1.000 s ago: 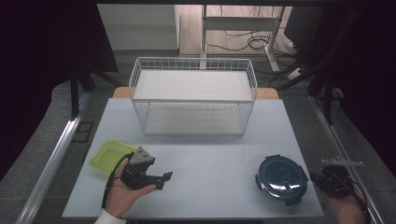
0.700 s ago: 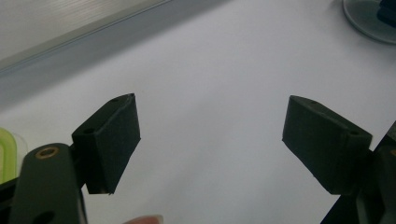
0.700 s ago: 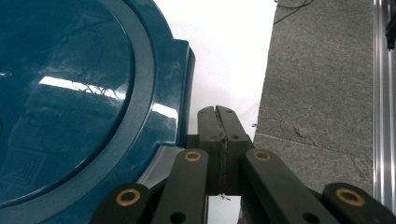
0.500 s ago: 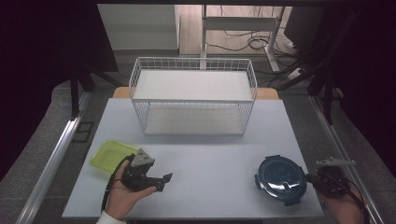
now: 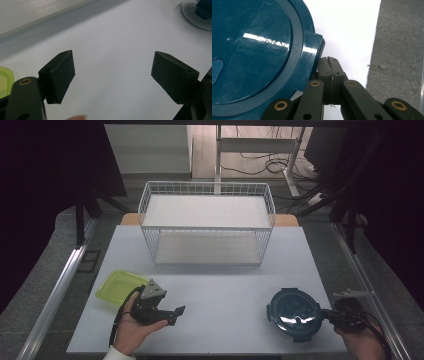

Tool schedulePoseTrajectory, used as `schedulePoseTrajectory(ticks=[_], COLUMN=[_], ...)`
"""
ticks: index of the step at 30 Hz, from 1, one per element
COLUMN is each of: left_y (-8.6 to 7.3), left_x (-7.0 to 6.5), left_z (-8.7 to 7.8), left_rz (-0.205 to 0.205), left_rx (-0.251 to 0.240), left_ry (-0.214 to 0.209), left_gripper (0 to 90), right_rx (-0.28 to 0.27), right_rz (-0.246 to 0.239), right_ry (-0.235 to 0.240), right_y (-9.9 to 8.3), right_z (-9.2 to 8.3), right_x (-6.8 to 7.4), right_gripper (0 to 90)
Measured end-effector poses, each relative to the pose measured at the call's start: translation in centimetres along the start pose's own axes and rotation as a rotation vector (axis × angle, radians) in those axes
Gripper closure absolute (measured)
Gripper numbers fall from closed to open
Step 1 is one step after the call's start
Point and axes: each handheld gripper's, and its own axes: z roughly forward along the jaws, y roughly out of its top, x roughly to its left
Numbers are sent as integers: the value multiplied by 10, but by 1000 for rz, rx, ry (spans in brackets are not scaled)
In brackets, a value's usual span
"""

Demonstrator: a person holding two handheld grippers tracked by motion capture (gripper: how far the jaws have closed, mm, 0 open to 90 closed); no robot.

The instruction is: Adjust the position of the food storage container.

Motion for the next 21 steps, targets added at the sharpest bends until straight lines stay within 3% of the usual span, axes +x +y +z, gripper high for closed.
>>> schedulePoseTrajectory(ticks=[3, 9, 13, 19, 21], left_y=[0, 1, 1, 1, 1], left_x=[0, 0, 1, 1, 1], left_z=[1, 1, 1, 0, 1], left_rz=[4, 6, 9, 2, 3], left_rx=[3, -2, 1, -1, 7], left_ry=[1, -2, -2, 1, 0], left_gripper=[186, 186, 186, 186, 186], right_rx=[4, 22, 39, 54, 58], right_rz=[12, 5, -15, -58, -66], right_ry=[2, 7, 52, 78, 114], right_y=[1, 8, 13, 19, 21], right_z=[1, 5, 8, 11, 13], right_x=[4, 27, 43, 65, 74], right_gripper=[892, 892, 892, 892, 892])
